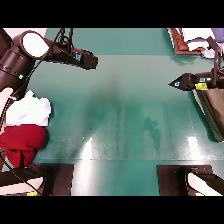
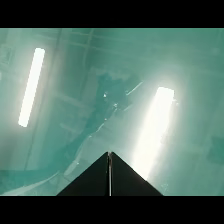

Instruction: Fold the shirts.

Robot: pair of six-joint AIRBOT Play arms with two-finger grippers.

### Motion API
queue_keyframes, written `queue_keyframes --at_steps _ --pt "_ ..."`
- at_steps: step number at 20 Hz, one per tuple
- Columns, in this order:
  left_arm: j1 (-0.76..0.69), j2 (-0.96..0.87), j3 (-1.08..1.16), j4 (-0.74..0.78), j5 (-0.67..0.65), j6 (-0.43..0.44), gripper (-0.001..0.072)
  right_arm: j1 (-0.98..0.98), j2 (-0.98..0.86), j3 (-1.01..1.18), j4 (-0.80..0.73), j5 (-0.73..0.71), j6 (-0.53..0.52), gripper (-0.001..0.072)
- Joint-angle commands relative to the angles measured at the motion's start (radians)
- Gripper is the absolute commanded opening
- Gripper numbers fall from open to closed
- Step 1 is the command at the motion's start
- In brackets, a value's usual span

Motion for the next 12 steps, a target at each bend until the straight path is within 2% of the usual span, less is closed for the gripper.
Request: queue_keyframes --at_steps 1,12 --pt "0.000 0.000 0.000 0.000 0.001 0.000 0.0025 0.001 0.000 0.000 0.000 0.002 0.000 0.0019" --pt "0.000 0.000 0.000 0.000 0.001 0.000 0.0025 0.001 0.000 0.000 0.000 0.037 0.000 0.0019"
